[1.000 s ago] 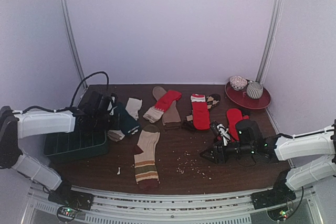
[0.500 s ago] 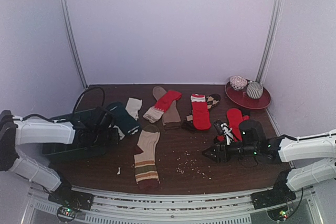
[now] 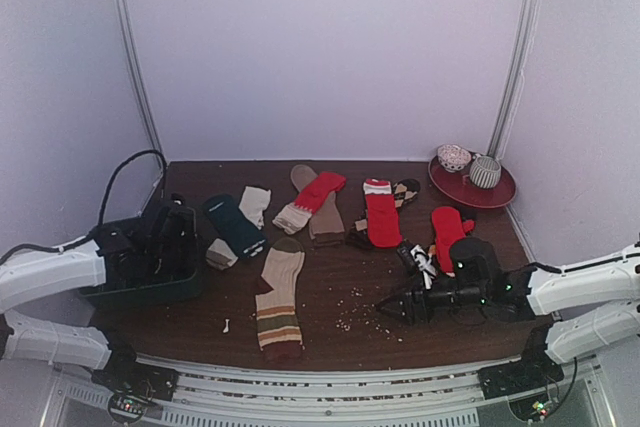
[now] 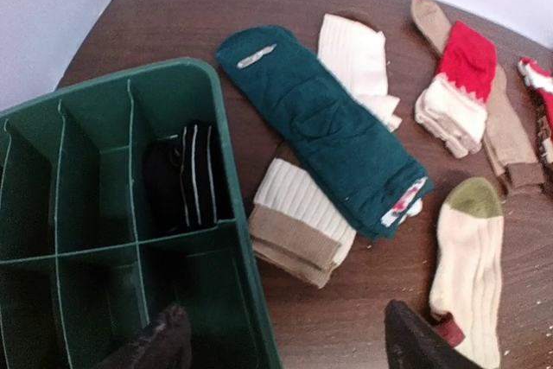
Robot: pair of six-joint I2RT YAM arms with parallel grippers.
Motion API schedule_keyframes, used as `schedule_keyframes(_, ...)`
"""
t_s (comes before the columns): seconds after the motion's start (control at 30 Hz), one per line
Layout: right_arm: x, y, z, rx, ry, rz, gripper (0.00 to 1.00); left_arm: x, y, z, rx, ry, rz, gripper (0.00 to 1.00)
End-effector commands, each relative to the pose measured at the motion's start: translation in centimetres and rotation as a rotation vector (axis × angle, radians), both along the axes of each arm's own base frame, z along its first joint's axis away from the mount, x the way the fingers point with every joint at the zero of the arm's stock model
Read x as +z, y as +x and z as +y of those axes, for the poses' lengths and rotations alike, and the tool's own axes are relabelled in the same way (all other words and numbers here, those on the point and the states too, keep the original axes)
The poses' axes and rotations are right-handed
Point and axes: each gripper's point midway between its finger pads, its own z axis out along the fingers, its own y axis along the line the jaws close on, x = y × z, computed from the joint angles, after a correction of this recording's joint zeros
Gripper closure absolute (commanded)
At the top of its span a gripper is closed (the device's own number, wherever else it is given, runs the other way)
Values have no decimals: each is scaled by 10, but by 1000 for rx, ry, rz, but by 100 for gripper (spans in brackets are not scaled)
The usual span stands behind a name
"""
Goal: Roll the socks
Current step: Roll a pair of socks at the center of the board.
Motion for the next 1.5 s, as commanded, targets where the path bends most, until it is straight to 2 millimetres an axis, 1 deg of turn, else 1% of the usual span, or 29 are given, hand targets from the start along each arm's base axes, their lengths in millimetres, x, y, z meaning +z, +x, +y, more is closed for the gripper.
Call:
schedule_keyframes(0.0,27,-27,33,214,49,-249,25,39,10,-20,-156,-28,-173,5)
schedule_keyframes(0.03,31,-32,39,252,48,-301,23,48,12,-23,-175,-40,-213,2)
schedule_keyframes(0.1,40,-41,53,323,66,-377,20,67,14,-26,-190,-70,-289,2)
schedule_keyframes(0.2,54,-57,74,439,131,-449,19,93,15,-29,-196,-133,-395,2)
schedule_keyframes(0.27,51,-63,90,496,124,-465,19,107,12,-40,-264,-172,-445,2)
schedule_keyframes(0.33,40,-68,107,557,83,-469,19,112,9,-48,-321,-171,-466,2)
schedule_keyframes(0.37,34,-70,114,585,63,-475,19,110,9,-50,-336,-168,-459,2)
schedule_keyframes(0.4,26,-72,120,613,44,-473,19,104,8,-53,-352,-159,-436,2)
schedule_keyframes(0.57,1,-81,149,727,8,-515,19,50,4,-73,-424,-134,-273,2)
schedule_keyframes(0.6,-11,-84,152,757,-24,-510,19,41,1,-75,-428,-118,-255,2)
schedule_keyframes(0.63,-13,-85,157,777,-39,-525,19,35,-2,-78,-432,-107,-250,2)
schedule_keyframes(0.67,-25,-87,161,801,-70,-520,19,30,-7,-81,-443,-109,-248,2)
schedule_keyframes(0.8,-41,-87,177,848,-108,-533,20,25,-22,-88,-484,-147,-255,2)
schedule_keyframes(0.9,-50,-81,185,846,-121,-554,21,18,-30,-86,-494,-166,-248,2)
schedule_keyframes(0.97,-54,-78,190,847,-128,-560,22,14,-33,-83,-490,-166,-238,2)
schedule_keyframes(1.07,-71,-78,191,871,-175,-532,26,8,-33,-78,-477,-141,-222,2)
schedule_keyframes(1.1,-74,-76,191,863,-186,-531,28,6,-33,-77,-475,-133,-217,2)
schedule_keyframes(1.2,-75,-66,193,812,-211,-544,30,3,-34,-77,-480,-123,-209,2)
schedule_keyframes(1.27,-77,-58,192,782,-249,-553,34,3,-35,-77,-486,-124,-207,2)
schedule_keyframes(1.37,-87,-48,185,740,-318,-562,40,3,-37,-80,-503,-133,-208,3)
schedule_keyframes(1.4,-91,-45,182,721,-337,-556,44,4,-37,-81,-511,-136,-210,3)
schedule_keyframes(1.47,-96,-41,179,692,-356,-531,55,4,-39,-84,-535,-137,-216,3)
